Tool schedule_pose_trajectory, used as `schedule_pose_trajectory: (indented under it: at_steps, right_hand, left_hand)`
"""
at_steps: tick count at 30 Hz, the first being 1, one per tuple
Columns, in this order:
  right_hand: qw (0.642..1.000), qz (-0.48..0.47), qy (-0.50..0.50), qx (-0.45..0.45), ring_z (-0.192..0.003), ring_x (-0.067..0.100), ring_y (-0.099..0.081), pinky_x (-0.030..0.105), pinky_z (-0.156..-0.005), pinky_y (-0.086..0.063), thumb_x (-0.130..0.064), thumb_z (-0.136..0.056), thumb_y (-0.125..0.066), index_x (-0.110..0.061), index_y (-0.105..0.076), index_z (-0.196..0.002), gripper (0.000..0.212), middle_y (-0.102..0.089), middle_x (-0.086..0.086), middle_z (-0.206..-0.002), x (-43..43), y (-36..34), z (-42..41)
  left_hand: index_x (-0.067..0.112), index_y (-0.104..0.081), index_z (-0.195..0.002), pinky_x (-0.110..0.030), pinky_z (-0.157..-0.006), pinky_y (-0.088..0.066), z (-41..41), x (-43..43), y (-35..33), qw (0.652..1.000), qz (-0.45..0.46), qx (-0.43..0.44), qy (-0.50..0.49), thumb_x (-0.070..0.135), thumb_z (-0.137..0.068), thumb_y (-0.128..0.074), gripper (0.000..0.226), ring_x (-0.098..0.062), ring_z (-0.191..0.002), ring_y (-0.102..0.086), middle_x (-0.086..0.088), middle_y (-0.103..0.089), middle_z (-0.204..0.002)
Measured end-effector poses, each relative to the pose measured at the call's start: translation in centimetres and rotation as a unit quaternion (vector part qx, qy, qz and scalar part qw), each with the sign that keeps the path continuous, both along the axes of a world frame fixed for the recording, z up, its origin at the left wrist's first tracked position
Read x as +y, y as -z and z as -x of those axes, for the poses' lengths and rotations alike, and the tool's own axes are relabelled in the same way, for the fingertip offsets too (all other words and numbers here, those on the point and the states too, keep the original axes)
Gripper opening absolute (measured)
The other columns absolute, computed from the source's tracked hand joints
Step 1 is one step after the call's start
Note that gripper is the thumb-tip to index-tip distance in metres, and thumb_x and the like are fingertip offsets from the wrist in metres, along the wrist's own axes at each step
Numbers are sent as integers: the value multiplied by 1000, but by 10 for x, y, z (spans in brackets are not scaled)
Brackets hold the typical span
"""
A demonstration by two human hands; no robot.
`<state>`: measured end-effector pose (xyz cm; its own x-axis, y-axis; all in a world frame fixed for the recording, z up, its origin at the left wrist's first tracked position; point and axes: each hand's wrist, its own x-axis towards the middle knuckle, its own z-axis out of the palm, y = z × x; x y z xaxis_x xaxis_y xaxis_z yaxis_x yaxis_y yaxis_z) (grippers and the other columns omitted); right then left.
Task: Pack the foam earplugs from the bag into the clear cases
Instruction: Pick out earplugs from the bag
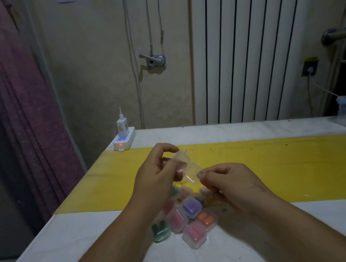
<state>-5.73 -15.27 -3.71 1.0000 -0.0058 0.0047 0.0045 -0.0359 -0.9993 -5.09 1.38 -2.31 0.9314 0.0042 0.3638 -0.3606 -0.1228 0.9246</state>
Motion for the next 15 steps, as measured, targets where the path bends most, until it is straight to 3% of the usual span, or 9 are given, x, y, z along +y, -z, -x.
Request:
schedule_pose_trajectory:
  at_steps: [4,7,10,13,15]
  right_hand:
    - [1000,-1,-25,0,-63,20,-51,26,-55,-43,-13,-83,-72,-5,-76,-85,8,-54,3,-56,-5,-6,1]
    - [999,-28,-24,-2,-53,14,-51,24,-54,-47,-6,-84,-69,2,-72,-90,9,-53,7,-59,-5,-8,2]
    - [999,-28,3,-35,-49,12,-48,23,-49,-46,-3,-82,-71,0,-70,-90,9,-59,11,-65,-7,-11,4]
    - [990,16,70,-123,-48,13,-48,22,-45,-42,-6,-81,-74,-6,-69,-85,7,-68,10,-66,-12,-16,3]
    - [987,-10,70,-146,-53,12,-56,24,-51,-50,-3,-82,-72,-6,-69,-85,6,-69,7,-68,-9,-18,6]
  left_hand:
    - [35,-68,-107,-45,-71,-60,2,3,0,998,-8,24,51,-6,-92,-44,50,-21,-67,-64,-9,-63,-83]
    - [29,-74,-100,-48,-77,-59,2,2,1,994,-57,66,67,-7,-86,-54,44,-22,-78,-70,-6,-69,-93]
    - [33,-73,-102,-43,-76,-60,1,2,4,993,-102,43,46,0,-79,-71,40,-18,-88,-66,6,-69,-97]
    - [30,-72,-102,-35,-72,-61,0,1,5,993,-112,35,18,1,-77,-75,38,-12,-83,-64,7,-70,-93]
    - [28,-73,-100,-29,-69,-60,1,0,4,994,-105,32,19,0,-75,-77,38,-11,-77,-64,3,-70,-90]
